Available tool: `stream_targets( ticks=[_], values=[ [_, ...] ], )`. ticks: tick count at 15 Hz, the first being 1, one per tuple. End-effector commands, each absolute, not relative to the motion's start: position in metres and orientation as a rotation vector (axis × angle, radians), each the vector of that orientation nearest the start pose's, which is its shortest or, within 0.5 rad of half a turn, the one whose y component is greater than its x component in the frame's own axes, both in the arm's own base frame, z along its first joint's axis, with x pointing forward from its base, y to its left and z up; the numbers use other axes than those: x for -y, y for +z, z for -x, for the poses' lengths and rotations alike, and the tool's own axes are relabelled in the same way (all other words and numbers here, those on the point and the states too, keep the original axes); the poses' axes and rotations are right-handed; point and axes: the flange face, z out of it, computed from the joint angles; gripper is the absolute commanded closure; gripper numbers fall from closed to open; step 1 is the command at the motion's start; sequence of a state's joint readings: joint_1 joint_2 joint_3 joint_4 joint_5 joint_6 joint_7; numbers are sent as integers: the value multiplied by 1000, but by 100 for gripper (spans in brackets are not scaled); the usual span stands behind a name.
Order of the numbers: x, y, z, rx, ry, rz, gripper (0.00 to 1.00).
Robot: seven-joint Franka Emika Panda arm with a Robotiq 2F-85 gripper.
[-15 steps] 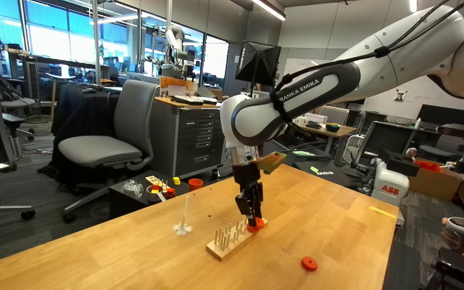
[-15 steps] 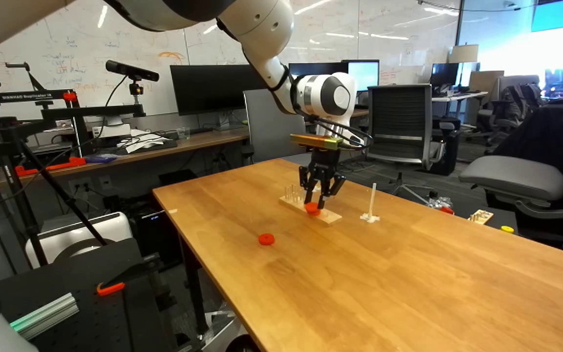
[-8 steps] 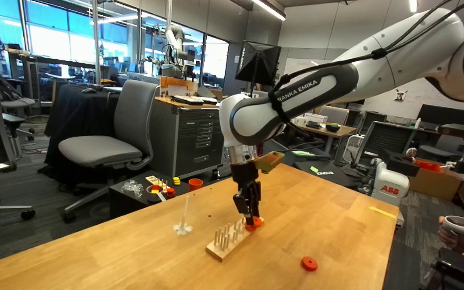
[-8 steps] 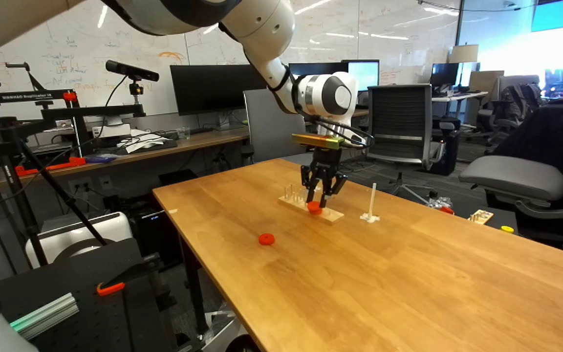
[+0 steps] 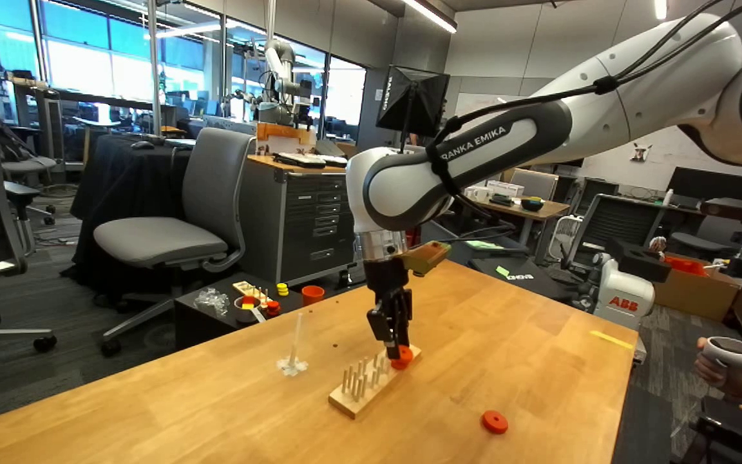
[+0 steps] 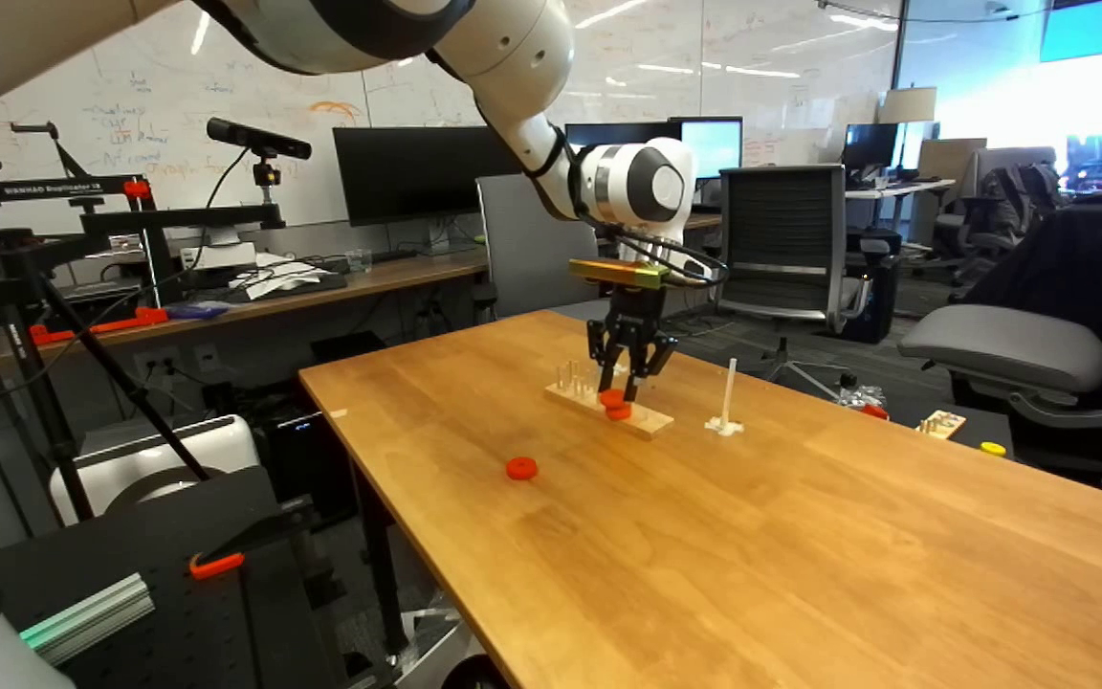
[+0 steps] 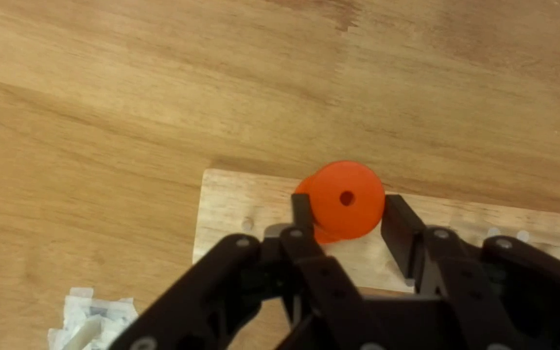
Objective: Pick up two orange small objects from the table and put them on top of each other on the wooden holder.
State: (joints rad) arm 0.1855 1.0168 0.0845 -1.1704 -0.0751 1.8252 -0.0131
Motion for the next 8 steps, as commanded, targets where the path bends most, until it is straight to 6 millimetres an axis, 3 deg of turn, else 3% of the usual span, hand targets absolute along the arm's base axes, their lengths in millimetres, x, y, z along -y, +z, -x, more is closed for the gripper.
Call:
stream_targets(
  ticks=[1, 8],
  values=[
    [-179, 152, -700, 440, 567, 3096, 84],
    [-173, 150, -705, 408, 579, 3096, 84]
  ],
)
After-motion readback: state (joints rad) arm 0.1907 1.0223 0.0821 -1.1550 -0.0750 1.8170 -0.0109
